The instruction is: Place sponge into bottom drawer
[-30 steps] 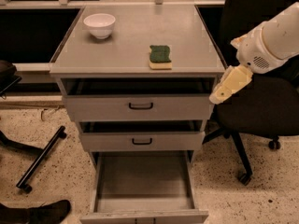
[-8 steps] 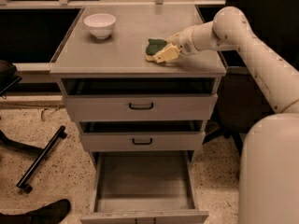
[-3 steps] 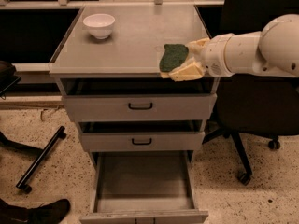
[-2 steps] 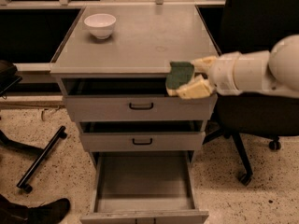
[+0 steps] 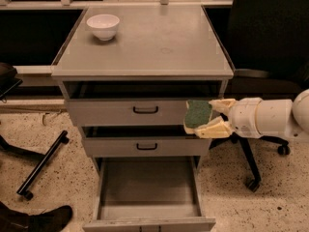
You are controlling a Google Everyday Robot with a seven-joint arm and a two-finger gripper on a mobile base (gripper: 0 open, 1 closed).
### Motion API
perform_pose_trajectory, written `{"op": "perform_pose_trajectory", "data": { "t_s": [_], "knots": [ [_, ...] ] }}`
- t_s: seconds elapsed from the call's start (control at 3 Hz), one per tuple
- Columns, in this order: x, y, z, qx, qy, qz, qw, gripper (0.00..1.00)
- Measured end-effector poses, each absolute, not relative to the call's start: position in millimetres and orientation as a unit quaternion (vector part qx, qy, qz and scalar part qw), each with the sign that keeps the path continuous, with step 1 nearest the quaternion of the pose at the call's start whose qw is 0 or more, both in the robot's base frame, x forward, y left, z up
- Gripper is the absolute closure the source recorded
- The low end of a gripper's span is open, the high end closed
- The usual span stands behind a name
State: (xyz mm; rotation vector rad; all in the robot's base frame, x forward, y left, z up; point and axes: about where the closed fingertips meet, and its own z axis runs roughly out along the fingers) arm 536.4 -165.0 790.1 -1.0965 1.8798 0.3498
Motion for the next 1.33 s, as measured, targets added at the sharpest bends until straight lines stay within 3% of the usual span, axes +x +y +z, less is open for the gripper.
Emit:
{"op": "perform_pose_trajectory", "data": {
  "t_s": [0.33, 1.0, 1.33],
  "knots": [
    [545.6, -159.6, 752.0, -0.442, 0.768, 0.131, 0.444, 1.0],
    [564.8, -117.3, 542.4, -0.434, 0.79, 0.167, 0.399, 1.0],
    [564.6, -116.3, 540.0, -0.433, 0.791, 0.169, 0.399, 1.0]
  ]
}}
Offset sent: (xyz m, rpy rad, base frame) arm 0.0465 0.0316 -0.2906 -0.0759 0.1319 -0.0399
